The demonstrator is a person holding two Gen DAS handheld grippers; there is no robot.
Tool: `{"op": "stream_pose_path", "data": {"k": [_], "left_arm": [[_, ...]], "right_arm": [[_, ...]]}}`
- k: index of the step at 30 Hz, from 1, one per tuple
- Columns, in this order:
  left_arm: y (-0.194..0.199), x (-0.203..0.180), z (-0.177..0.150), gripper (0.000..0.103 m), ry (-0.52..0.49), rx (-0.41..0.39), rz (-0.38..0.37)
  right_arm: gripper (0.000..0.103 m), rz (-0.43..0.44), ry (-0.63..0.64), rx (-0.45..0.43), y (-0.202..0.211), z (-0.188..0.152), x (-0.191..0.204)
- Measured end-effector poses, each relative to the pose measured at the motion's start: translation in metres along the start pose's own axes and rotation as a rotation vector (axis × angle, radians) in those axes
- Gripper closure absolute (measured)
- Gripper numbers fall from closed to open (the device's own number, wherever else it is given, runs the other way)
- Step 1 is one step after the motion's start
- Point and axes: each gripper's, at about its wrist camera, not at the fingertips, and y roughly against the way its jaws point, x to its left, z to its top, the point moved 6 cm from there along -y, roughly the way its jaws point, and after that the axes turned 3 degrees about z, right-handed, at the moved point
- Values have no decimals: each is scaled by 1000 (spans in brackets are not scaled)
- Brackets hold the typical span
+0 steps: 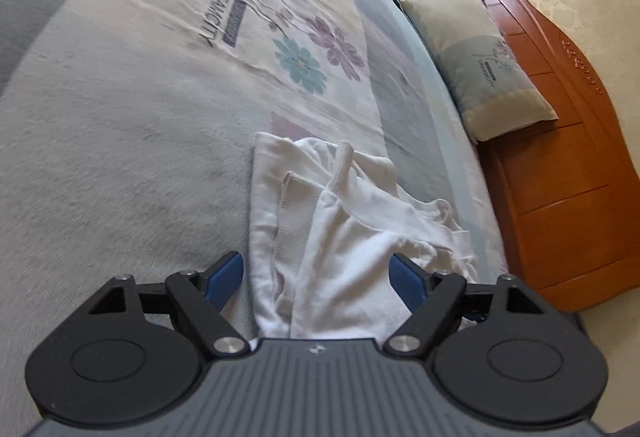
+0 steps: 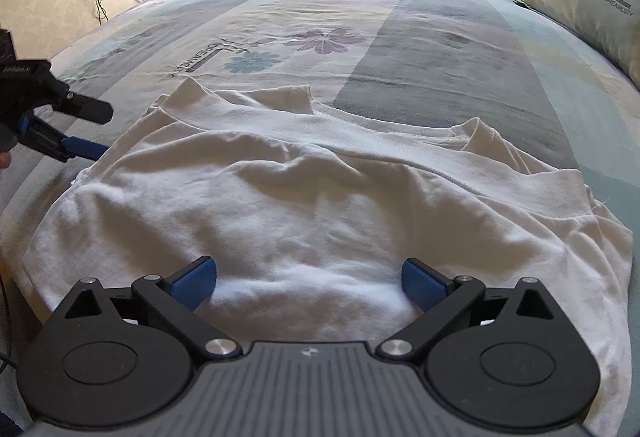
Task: Fold clothes
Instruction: 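Open both grippers and withdraw them from the folded sweatshirt, then close the left gripper on the sweatshirt's ribbed cuff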
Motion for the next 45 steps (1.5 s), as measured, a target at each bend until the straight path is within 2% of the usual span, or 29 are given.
{"op": "stream_pose_path", "data": {"k": [6, 12, 15, 19, 26, 31, 35, 43, 45], "left_arm": [[-17, -10, 17, 23, -51, 24, -16], [-14, -11, 5, 23, -55, 66, -43], [-6, -7, -7, 23, -7, 72, -76], [-8, -5, -11, 23, 5, 77, -114], [-32, -15, 15, 23, -12, 85, -147], [-25, -15, 4, 23, 11, 107, -140], [-21, -17, -8, 23, -14, 141, -128], [-41, -27, 9, 23, -48, 179, -137], [-40, -26, 8, 23, -32, 181, -147]], "right_arm": [[0, 25, -58, -17, 3, 5, -4], [0, 165, -202, -69, 25, 18, -13], [0, 153, -225, -117, 36, 24, -17], [0, 146, -223, -131, 42, 27, -19], [0, 128, -212, -156, 49, 32, -16], [0, 128, -211, -168, 52, 32, -18], [0, 134, -220, -166, 49, 31, -19], [0, 132, -205, -185, 56, 31, -16], [0, 130, -205, -187, 57, 31, -16]]}}
